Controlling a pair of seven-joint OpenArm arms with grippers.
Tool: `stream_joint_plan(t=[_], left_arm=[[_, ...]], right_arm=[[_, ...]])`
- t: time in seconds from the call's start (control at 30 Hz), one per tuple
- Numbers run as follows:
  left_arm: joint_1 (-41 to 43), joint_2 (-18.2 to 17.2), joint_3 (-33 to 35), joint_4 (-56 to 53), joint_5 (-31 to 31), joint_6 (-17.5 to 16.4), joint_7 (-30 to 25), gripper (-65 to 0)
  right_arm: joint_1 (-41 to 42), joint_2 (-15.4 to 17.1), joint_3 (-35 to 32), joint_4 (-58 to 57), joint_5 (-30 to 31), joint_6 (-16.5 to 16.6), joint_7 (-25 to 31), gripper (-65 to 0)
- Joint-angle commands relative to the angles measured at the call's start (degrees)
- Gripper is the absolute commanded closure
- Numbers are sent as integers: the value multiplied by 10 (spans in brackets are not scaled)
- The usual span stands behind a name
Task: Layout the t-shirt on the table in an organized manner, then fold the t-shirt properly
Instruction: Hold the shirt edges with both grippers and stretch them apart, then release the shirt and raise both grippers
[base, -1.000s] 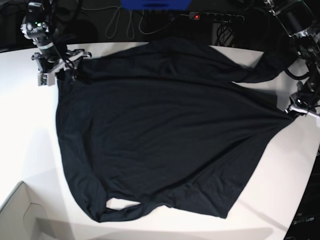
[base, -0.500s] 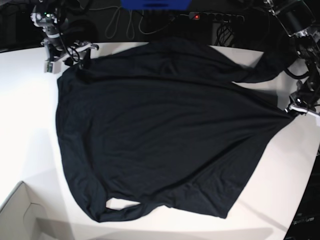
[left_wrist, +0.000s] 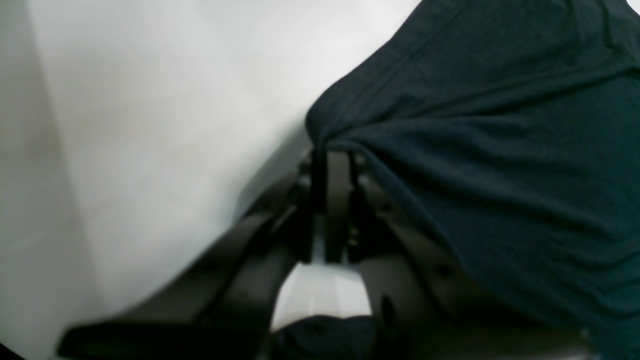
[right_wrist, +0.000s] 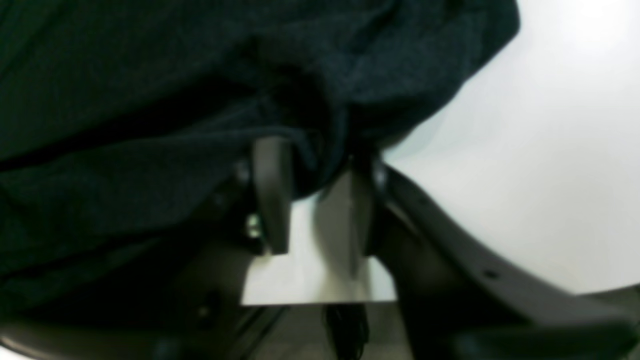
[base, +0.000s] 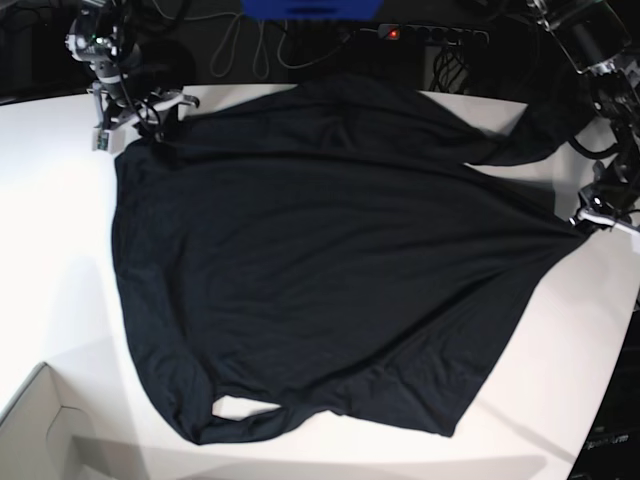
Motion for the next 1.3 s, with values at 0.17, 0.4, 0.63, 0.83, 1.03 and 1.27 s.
stream_joint_plan(t=[0.17, 0.4, 0.63, 0.83, 1.03, 1.27], left_arm=[[-4, -11, -4, 8, -6, -1, -9, -1], [-6, -11, -4, 8, -6, -1, -9, -1], [-8, -11, -4, 8, -6, -1, -9, -1], [-8, -13, -4, 8, -6, -1, -9, -1], [-3, -13, -5, 8, -6, -1, -9, -1], [18, -12, -51, 9, -6, -1, -9, -1]], right_arm=[[-8, 8, 6, 22, 7, 0, 9, 0], [-52, 7, 7, 78, 10, 0, 10, 0], [-79, 18, 7, 86, 7, 0, 10, 0], [-82, 58, 7, 82, 5, 0, 9, 0], [-76, 82, 7, 73, 5, 0, 9, 0], [-28, 94, 6, 8, 5, 0, 9, 0]])
